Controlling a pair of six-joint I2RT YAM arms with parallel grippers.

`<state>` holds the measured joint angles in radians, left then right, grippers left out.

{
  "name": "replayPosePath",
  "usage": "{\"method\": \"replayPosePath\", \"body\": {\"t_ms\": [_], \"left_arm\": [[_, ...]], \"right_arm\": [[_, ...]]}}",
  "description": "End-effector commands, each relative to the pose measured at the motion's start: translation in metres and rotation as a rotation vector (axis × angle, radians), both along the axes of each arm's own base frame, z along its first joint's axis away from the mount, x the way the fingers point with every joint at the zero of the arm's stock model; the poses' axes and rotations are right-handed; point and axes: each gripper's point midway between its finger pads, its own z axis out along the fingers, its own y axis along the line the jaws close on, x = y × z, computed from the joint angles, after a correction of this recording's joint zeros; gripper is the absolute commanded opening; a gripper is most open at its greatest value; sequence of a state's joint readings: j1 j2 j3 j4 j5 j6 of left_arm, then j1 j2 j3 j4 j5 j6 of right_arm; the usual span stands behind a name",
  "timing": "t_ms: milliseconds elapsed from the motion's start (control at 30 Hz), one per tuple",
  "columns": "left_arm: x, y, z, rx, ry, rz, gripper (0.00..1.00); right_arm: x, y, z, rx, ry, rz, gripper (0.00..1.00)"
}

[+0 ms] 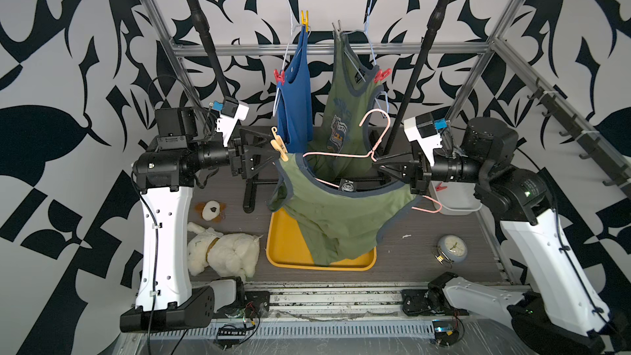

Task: Remove the clothespins securing tank tops to the hanger
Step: Remove the clothespin from the hanger.

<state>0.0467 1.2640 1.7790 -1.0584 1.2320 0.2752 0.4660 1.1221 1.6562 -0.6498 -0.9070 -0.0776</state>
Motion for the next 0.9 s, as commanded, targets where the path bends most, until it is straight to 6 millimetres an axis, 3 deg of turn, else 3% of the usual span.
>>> {"method": "replayPosePath", "body": {"t_ms": [0, 233, 500, 600, 700, 867], "left_arm": [[-0.0092, -0.0025, 0.0138, -0.055, -0.011, -0.063, 0.81], [-0.0068, -0.0025, 0.0117, -0.062, 0.018, -0.057, 0.64], [-0.0074, -0.0024, 0.0129, -0.061, 0.013, -0.057, 0.55], [-0.0075, -0.0025, 0.0123, -0.062, 0.011, -0.061, 0.57], [-0.0091, -0.0028, 0.012, -0.063, 0.0, -0.072, 0.7], [-0.014, -0.0031, 0.018, -0.07, -0.022, -0.086, 0.75]], "right_arm": [[-0.0073, 0.0008, 0.0298, 0.066, -0.088, 0.04, 0.0], [-0.0022, 0.0035, 0.0313, 0.07, -0.092, 0.041, 0.0], [0.0012, 0.0057, 0.0296, 0.069, -0.082, 0.046, 0.0], [-0.0011, 0.0058, 0.03, 0.073, -0.085, 0.057, 0.0], [-0.0043, 0.0064, 0.0304, 0.077, -0.079, 0.078, 0.0], [-0.0049, 0.0067, 0.0286, 0.073, -0.072, 0.083, 0.0]]}}
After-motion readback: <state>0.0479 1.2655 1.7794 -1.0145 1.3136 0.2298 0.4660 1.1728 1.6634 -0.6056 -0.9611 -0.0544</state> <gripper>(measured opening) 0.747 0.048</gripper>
